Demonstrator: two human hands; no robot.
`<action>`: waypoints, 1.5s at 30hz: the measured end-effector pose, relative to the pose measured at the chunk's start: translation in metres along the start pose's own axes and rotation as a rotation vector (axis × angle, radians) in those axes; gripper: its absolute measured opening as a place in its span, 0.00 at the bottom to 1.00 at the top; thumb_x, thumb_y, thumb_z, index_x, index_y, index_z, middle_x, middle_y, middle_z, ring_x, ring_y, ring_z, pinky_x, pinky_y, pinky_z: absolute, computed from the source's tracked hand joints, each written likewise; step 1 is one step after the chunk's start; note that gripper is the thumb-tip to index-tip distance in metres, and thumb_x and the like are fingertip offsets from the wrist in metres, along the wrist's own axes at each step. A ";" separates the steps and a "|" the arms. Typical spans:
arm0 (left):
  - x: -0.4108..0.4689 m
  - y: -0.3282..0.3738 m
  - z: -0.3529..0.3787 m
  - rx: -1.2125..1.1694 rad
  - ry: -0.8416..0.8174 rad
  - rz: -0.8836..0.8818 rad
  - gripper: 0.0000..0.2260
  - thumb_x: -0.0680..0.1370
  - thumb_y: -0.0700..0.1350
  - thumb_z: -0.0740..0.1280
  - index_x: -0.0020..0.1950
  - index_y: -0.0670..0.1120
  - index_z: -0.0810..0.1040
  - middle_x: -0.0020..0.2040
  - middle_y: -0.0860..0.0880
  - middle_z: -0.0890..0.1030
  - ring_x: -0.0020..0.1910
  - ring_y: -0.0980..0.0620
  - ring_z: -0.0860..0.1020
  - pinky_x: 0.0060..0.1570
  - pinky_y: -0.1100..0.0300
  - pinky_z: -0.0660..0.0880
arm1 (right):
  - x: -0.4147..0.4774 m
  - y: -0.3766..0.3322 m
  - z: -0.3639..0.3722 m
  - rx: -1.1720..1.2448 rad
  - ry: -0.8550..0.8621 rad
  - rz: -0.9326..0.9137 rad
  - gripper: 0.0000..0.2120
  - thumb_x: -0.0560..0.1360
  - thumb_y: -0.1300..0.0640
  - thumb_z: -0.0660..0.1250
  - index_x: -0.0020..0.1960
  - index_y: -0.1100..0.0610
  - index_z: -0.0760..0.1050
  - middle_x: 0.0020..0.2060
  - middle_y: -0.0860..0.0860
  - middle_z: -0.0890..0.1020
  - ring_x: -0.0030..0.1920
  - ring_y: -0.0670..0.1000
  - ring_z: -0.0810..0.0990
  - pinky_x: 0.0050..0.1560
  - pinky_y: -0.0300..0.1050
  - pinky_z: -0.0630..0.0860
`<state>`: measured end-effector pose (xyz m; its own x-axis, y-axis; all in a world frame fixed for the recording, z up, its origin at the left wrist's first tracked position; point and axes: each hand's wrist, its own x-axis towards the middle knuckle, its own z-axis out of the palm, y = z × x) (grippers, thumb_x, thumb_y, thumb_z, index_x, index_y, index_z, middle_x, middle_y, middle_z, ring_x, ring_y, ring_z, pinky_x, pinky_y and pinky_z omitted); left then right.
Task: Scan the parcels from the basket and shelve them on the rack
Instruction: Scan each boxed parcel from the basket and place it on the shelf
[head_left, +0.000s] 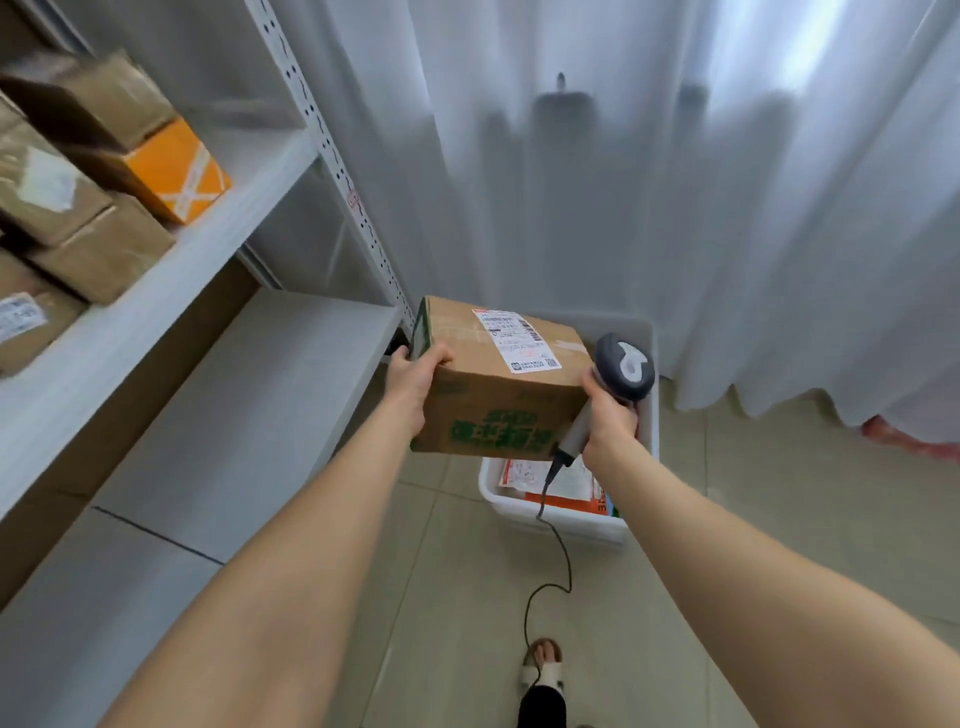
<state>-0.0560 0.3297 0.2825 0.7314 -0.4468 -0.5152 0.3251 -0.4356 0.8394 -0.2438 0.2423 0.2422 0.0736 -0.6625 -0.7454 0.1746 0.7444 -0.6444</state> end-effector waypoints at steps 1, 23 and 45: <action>-0.013 0.002 -0.010 -0.003 0.014 0.014 0.33 0.66 0.50 0.71 0.69 0.45 0.68 0.52 0.43 0.79 0.44 0.48 0.77 0.36 0.57 0.71 | -0.014 -0.001 0.000 0.003 -0.019 0.000 0.34 0.71 0.46 0.74 0.72 0.53 0.65 0.64 0.51 0.75 0.60 0.54 0.73 0.63 0.54 0.69; -0.178 0.114 -0.222 0.742 -0.290 0.359 0.27 0.62 0.52 0.66 0.62 0.57 0.76 0.59 0.46 0.75 0.58 0.45 0.73 0.64 0.46 0.69 | -0.216 0.039 0.037 -0.415 -0.331 -0.222 0.27 0.71 0.50 0.76 0.65 0.60 0.74 0.58 0.57 0.80 0.59 0.59 0.78 0.65 0.56 0.73; -0.210 0.068 -0.275 0.323 -0.196 0.358 0.33 0.74 0.46 0.70 0.75 0.55 0.59 0.56 0.49 0.72 0.49 0.48 0.75 0.39 0.59 0.75 | -0.280 0.082 0.008 -0.171 -0.296 -0.232 0.28 0.69 0.55 0.78 0.66 0.58 0.72 0.60 0.56 0.80 0.60 0.59 0.78 0.66 0.59 0.72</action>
<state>-0.0225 0.6089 0.4955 0.6271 -0.7363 -0.2542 -0.1490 -0.4337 0.8887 -0.2421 0.4882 0.3994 0.3349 -0.7908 -0.5123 0.0556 0.5593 -0.8271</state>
